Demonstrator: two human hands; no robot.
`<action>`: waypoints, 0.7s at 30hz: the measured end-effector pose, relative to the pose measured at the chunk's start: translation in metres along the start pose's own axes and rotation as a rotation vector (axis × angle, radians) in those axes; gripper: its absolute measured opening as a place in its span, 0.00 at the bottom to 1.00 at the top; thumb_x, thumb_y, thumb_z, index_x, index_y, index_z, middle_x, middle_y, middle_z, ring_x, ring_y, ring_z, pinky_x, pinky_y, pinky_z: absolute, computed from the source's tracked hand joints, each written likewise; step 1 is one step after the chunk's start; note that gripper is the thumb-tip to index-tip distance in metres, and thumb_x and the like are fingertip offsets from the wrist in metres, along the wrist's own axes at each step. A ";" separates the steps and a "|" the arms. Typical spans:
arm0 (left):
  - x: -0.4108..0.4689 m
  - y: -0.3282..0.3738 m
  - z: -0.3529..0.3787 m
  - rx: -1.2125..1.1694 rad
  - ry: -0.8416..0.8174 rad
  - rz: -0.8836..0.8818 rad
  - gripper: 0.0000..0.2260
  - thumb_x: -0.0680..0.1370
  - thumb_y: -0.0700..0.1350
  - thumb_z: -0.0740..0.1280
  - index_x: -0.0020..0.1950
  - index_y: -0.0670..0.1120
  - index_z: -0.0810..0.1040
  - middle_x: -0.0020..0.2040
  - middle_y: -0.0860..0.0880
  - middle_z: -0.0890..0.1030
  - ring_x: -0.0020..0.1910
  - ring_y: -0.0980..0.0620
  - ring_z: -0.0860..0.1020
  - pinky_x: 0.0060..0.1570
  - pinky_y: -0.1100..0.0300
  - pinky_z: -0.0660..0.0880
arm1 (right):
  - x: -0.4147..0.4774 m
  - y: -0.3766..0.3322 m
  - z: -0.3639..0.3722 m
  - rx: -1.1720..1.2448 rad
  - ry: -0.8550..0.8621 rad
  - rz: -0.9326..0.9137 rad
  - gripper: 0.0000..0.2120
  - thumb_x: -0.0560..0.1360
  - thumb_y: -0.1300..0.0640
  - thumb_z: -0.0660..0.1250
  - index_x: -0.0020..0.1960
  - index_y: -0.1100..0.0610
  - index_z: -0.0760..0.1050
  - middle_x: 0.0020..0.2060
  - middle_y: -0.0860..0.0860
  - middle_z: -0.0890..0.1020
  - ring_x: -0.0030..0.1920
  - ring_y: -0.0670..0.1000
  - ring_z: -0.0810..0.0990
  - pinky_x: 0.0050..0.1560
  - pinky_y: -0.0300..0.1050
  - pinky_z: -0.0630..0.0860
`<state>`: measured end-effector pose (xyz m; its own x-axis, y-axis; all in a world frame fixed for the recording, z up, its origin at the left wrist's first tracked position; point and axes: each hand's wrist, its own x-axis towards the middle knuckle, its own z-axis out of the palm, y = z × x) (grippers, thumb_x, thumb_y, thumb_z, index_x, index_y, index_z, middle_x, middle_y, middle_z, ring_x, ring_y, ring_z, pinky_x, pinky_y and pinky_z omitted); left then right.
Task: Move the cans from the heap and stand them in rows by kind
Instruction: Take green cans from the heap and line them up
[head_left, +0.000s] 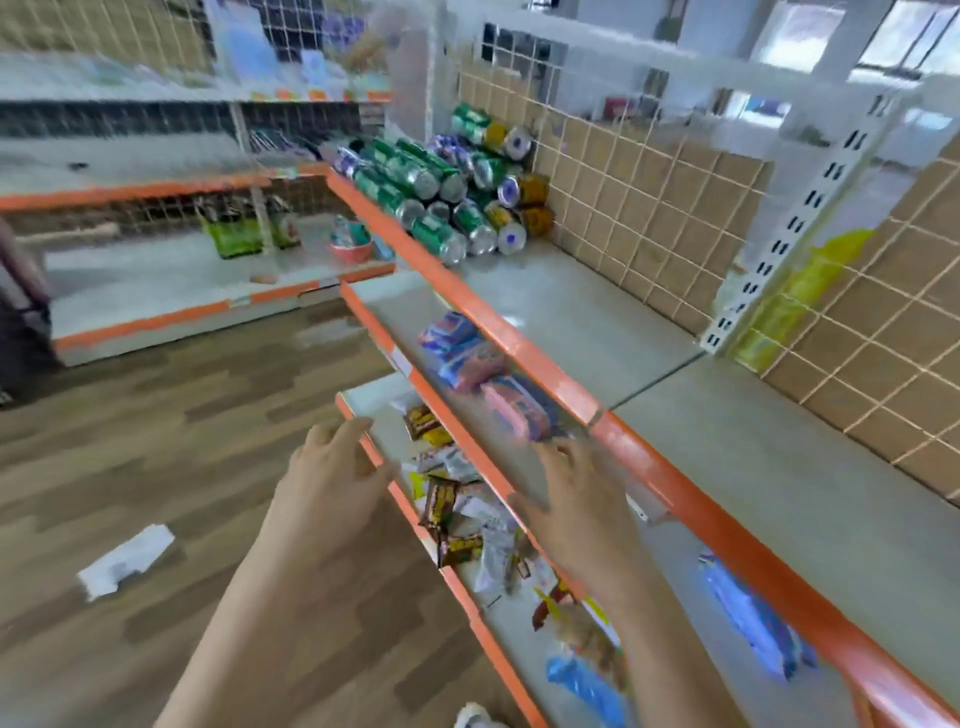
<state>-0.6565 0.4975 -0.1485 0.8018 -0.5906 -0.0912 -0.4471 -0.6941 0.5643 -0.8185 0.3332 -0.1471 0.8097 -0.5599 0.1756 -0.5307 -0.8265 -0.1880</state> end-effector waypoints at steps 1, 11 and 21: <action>0.003 -0.005 -0.005 -0.049 0.031 -0.044 0.25 0.74 0.61 0.63 0.69 0.55 0.68 0.65 0.48 0.69 0.62 0.42 0.71 0.61 0.47 0.70 | 0.009 -0.006 0.001 0.004 -0.031 -0.019 0.22 0.70 0.46 0.70 0.58 0.57 0.74 0.54 0.55 0.77 0.55 0.60 0.77 0.52 0.53 0.74; 0.114 -0.046 -0.032 -0.083 0.075 -0.185 0.23 0.77 0.54 0.64 0.70 0.49 0.67 0.66 0.46 0.67 0.64 0.44 0.69 0.57 0.53 0.68 | 0.150 -0.045 0.049 0.094 -0.116 -0.121 0.26 0.76 0.42 0.60 0.71 0.51 0.61 0.66 0.51 0.68 0.67 0.54 0.65 0.63 0.47 0.62; 0.256 -0.055 -0.068 -0.052 0.137 -0.108 0.25 0.78 0.54 0.62 0.73 0.51 0.63 0.71 0.50 0.63 0.67 0.48 0.66 0.58 0.57 0.66 | 0.313 -0.066 0.080 0.201 -0.085 -0.128 0.25 0.71 0.42 0.63 0.63 0.54 0.72 0.61 0.56 0.74 0.61 0.59 0.71 0.61 0.53 0.67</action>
<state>-0.3993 0.4124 -0.1468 0.8922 -0.4495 -0.0431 -0.3368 -0.7260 0.5995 -0.5100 0.2170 -0.1571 0.8900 -0.4371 0.1300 -0.3685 -0.8573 -0.3594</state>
